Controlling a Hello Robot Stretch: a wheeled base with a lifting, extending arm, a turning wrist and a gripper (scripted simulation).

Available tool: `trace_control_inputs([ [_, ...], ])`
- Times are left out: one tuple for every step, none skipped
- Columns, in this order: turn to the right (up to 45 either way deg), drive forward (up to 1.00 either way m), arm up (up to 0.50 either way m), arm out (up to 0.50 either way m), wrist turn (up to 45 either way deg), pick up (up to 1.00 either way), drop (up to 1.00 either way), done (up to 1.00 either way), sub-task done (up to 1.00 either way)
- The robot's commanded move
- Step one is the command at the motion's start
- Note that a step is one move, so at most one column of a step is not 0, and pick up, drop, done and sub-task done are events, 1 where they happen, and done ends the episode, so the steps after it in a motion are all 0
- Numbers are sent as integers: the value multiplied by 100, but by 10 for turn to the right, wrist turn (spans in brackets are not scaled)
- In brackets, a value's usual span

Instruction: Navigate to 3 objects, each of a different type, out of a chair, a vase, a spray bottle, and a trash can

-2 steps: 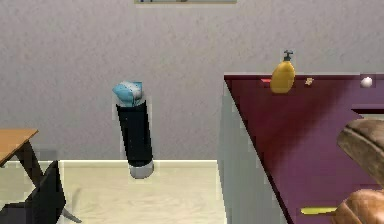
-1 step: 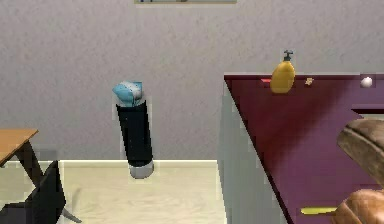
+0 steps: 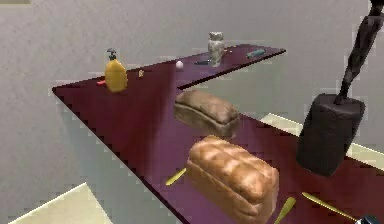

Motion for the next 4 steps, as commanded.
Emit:
trace_control_inputs([
  [450,0,0,0,0,0,0,0,0],
  [-450,0,0,0,0,0,0,0,0],
  [-450,0,0,0,0,0,0,0,0],
  [-450,0,0,0,0,0,0,0,0],
])
